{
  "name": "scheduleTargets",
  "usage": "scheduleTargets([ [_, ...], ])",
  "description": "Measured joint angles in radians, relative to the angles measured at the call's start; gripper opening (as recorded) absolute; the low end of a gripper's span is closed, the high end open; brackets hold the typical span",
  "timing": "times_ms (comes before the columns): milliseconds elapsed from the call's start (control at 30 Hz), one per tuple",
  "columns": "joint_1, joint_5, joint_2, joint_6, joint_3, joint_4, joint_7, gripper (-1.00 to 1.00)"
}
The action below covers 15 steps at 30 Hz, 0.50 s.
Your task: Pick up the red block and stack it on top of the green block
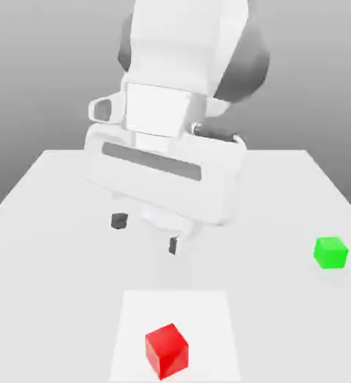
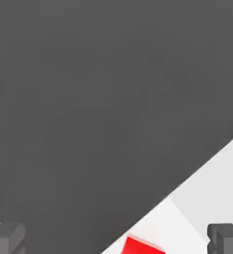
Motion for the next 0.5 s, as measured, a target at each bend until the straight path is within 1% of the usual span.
scheduleTargets([
  [100,-0.004,0.013,0.101,0.045,-0.001,-0.024,0.099,0.00],
  [233,0.001,0.068,0.228,0.112,0.002,-0.052,0.192,0.00],
  [367,0.037,0.016,0.370,0.223,-0.046,-0.036,0.254,0.00],
  [400,0.052,-0.001,0.405,0.251,-0.065,-0.031,0.267,-1.00],
  [500,0.052,-0.001,0.405,0.252,-0.065,-0.031,0.268,-1.00],
])
